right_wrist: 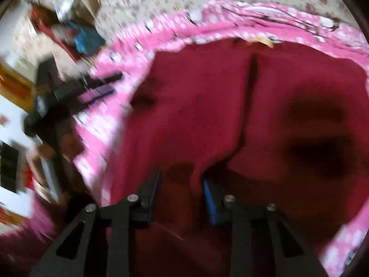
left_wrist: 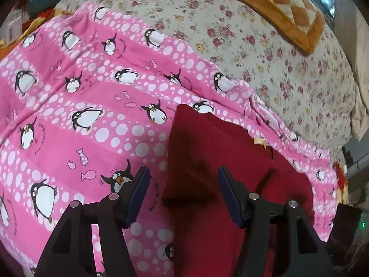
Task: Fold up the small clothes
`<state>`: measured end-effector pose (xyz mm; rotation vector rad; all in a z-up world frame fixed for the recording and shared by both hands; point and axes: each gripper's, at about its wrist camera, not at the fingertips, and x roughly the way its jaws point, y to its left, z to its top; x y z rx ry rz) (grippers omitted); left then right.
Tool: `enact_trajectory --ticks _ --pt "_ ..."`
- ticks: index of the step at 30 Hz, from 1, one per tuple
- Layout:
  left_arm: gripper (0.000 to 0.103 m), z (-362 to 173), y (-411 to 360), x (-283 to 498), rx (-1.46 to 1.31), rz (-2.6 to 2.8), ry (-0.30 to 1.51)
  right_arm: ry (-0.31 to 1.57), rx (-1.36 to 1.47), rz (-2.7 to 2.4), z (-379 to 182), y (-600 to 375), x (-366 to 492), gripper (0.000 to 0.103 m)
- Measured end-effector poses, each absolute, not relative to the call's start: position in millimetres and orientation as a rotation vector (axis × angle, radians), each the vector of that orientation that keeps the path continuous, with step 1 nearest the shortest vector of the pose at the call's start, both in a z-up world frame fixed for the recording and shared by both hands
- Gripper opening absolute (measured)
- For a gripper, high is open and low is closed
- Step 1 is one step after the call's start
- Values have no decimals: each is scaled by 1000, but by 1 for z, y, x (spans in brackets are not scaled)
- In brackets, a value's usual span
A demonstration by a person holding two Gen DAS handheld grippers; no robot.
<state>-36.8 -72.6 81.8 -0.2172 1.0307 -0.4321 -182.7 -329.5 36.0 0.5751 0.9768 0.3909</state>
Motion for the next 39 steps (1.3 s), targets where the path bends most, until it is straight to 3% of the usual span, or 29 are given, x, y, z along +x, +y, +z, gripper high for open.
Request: enact_trajectory --ticks 4,5,6,8,17,24,30,39 --pt "41 85 -60 -33 -268 -431 1030 819 625 410 65 -326 -148 37" --pt "41 86 -55 -32 -288 -435 1028 769 650 430 72 -325 -136 45" --pt "41 87 -52 -31 -299 -439 1027 739 667 432 75 -324 -128 60" --pt "41 88 -47 -30 -310 -451 1016 709 685 406 74 -322 -108 71" --pt "41 94 -59 -40 -257 -584 1010 794 765 355 52 -328 -88 71" --pt "41 109 -124 -124 187 -882 875 791 595 249 84 -385 -180 73" --pt "41 94 -169 -208 578 -951 736 801 726 146 58 -436 -259 74" --pt "41 53 -184 -229 836 -854 701 787 817 147 35 -442 -286 74"
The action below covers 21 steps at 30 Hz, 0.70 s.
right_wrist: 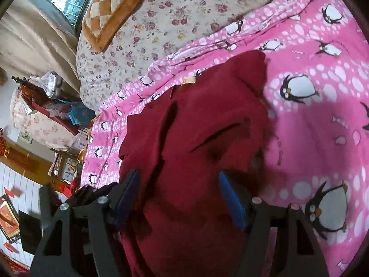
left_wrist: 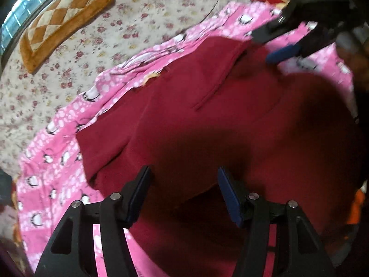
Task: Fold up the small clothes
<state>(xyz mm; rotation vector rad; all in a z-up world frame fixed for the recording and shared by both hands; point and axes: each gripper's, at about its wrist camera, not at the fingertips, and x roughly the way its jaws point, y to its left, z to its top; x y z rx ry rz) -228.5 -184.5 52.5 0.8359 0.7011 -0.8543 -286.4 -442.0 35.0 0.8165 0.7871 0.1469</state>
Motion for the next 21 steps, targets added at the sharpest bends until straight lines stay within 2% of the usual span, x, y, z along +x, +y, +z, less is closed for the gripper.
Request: enact_trajectory --ticks 3,6,19,21 --pt "40 44 -186 -217 850 -807 704 785 803 144 37 -440 -286 74" --pt "36 43 -186 -216 866 -843 715 792 830 136 33 -440 -285 74" --pt "37 41 -187 -232 859 -958 754 818 830 140 31 -431 -279 75" --pt "35 42 -189 -230 848 -954 758 819 816 144 32 -428 -279 75"
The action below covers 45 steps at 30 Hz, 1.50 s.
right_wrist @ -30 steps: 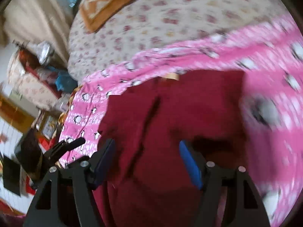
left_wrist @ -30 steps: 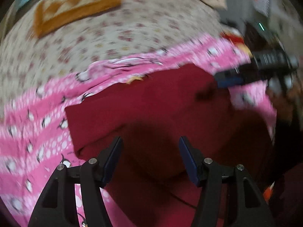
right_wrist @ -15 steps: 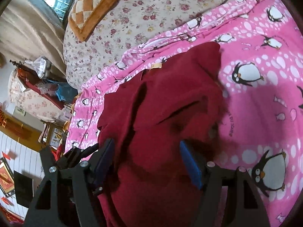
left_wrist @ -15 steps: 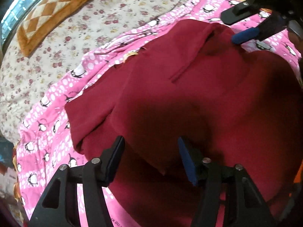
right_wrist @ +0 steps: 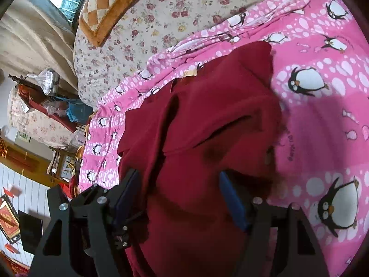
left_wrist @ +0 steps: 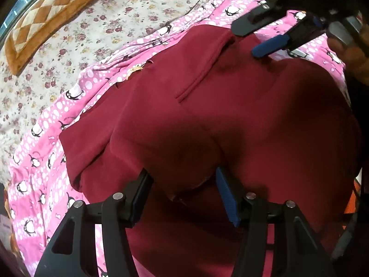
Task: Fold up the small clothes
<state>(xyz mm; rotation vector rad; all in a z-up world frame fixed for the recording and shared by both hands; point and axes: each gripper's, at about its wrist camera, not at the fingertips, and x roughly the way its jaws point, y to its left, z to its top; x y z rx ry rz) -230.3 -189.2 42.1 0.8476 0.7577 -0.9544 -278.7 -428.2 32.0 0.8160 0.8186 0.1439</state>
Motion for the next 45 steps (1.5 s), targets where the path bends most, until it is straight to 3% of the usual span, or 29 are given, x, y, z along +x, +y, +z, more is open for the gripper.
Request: enact_trajectory --ticks 1,2,3,9,17,25,26,28,29,30,32,35,39,43,45 --pt "25 44 -189 -230 839 -956 757 818 810 143 33 -427 -279 75" --pt "1 49 -188 -228 818 -955 756 817 807 139 33 -428 -279 75" --pt "0 57 -187 -222 768 -946 761 813 809 132 34 -428 -279 75" --pt "0 90 -168 -168 420 -917 855 791 787 68 38 -437 -283 75" --pt "0 73 -113 -53 -75 -590 1062 764 696 -24 52 -443 -286 75" --pt "0 54 -116 -37 -113 -546 1127 801 402 -268 54 -446 -274 75" --pt "0 53 -116 -36 -129 -555 1130 820 367 -271 50 -447 -267 73" --pt "2 53 -112 -30 -220 -597 1157 840 321 -272 47 -448 -257 51" --pt "9 51 -106 -26 -314 -630 1184 847 293 -275 47 -449 -251 26" --pt "13 49 -101 -22 -378 -645 1202 850 271 -279 47 -451 -247 19" --pt "19 45 -94 -16 -487 -651 1236 821 281 -276 55 -454 -248 17" --pt "19 42 -89 -12 -486 -594 1243 796 263 -304 59 -455 -260 14" --pt "26 47 -84 -13 -538 -592 1244 918 266 -316 22 -453 -267 12" --pt "32 56 -72 -17 -519 -580 1200 898 303 -288 35 -452 -279 13" --pt "32 64 -72 -19 -493 -575 1167 867 377 -297 48 -460 -290 23"
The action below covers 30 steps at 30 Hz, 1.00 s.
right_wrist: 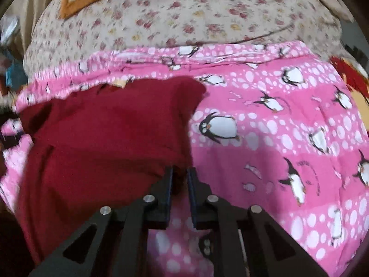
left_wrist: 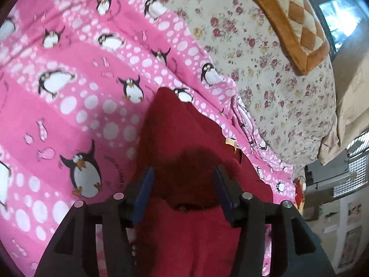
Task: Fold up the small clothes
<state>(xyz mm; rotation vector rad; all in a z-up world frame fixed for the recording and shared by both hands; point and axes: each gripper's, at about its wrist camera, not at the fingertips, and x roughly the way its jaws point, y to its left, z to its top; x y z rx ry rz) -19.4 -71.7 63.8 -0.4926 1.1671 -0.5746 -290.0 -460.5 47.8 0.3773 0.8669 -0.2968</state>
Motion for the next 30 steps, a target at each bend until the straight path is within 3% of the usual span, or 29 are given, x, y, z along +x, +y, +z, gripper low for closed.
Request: enact_trajectory --ticks 1,3,6,8,14,15,16,17,18,21,28,30 --pt "32 65 -72 -19 -491 -576 1158 844 412 -295 53 -465 -294 29" --pt "32 72 -71 -21 -499 -569 1116 783 500 -284 63 -478 -298 50" --pt "33 81 -67 -23 -512 -551 1047 750 573 -291 69 -493 -283 67" --pt "37 84 -70 -23 -492 -549 1022 783 578 -289 60 -498 -260 72" --pt "38 68 -100 -23 -341 -557 1089 874 710 -275 13 -514 -192 72" --pt "38 63 -106 -22 -299 -528 1104 857 748 -265 7 -519 -186 68" --pt "38 59 -109 -23 -272 -509 1110 846 761 -257 5 -520 -185 61" --pt "38 54 -113 -23 -237 -490 1118 840 760 -249 3 -522 -182 38" --pt "38 52 -116 -24 -220 -487 1124 848 721 -256 5 -522 -180 25" --pt "38 47 -126 -29 -164 -504 1138 834 578 -298 18 -518 -183 12" --pt "38 41 -132 -34 -98 -489 1125 833 652 -335 2 -543 -191 14" --pt "38 41 -132 -35 -110 -482 1121 818 711 -323 10 -544 -205 38"
